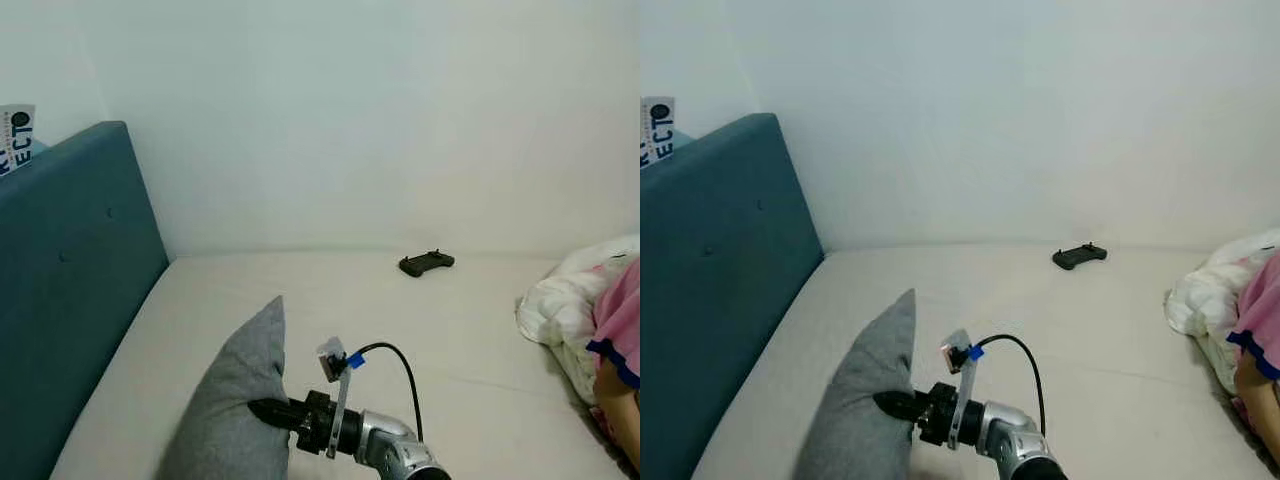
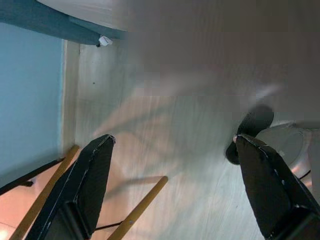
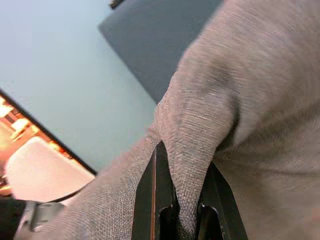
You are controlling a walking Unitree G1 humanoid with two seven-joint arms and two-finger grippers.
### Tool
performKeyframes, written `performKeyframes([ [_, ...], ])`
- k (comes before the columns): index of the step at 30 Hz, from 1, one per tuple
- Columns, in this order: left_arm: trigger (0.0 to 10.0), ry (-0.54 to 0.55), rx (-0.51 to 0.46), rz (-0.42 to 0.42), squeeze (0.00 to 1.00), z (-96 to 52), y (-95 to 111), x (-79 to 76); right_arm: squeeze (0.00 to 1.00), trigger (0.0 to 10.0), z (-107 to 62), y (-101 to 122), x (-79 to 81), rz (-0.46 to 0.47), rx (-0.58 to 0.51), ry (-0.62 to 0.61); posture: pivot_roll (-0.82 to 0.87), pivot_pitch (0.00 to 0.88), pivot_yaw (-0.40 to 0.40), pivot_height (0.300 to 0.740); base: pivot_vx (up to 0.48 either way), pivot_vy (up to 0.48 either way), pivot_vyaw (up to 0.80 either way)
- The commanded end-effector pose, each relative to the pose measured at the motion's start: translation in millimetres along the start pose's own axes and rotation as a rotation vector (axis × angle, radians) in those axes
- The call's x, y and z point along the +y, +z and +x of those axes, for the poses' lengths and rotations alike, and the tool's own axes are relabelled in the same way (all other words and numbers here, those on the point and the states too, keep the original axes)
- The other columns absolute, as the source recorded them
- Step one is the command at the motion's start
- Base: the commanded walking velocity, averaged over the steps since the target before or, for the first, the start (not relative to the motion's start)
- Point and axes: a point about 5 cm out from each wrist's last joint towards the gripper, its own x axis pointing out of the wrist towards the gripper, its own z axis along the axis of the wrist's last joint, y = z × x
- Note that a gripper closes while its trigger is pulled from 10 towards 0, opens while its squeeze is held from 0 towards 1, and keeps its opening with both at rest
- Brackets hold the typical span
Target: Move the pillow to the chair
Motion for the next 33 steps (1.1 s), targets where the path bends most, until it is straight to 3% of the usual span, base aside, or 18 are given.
performKeyframes([
  [1, 10.0, -0.019, 0.008, 0.015, 0.00, -0.3, -1.7, -4.2, 0.00, 10.0, 19.2, 17.3, 12.1, -0.033, -0.093, 0.115, 0.00, 0.000, -0.029, 0.740, 0.000, 0.000, 0.80],
  [6, 10.0, -0.023, 0.007, 0.021, 0.00, -0.2, -1.0, -4.4, 0.00, 10.0, 21.1, 18.4, 15.7, -0.038, -0.092, 0.151, -0.01, 0.000, -0.028, 0.740, 0.000, 0.000, 0.80],
  [10, 10.0, -0.035, 0.014, 0.030, 0.00, -0.3, -2.2, -5.3, 0.00, 10.0, 22.0, 12.7, 16.4, -0.056, -0.052, 0.139, -0.01, 0.000, -0.028, 0.740, 0.000, -0.442, 0.80],
  [17, 10.0, -0.043, 0.025, 0.005, 0.00, -1.1, -6.2, -7.1, 0.00, 10.0, 8.2, -7.6, 2.1, -0.025, 0.035, -0.040, -0.01, 0.000, -0.028, 0.740, 0.000, -0.478, 0.80],
  [23, 10.0, -0.028, 0.028, -0.005, 0.00, -1.5, -8.5, -5.8, 0.00, 10.0, -8.3, -22.1, -3.1, 0.022, 0.066, -0.112, -0.01, 0.000, -0.026, 0.740, 0.000, 0.000, 0.79],
  [33, 10.0, -0.031, 0.028, 0.014, 0.00, -1.5, -8.6, -4.9, 0.00, 10.0, -11.1, -22.9, -3.7, 0.020, 0.062, -0.126, -0.02, 0.001, -0.022, 0.740, 0.000, 0.000, 0.79],
])
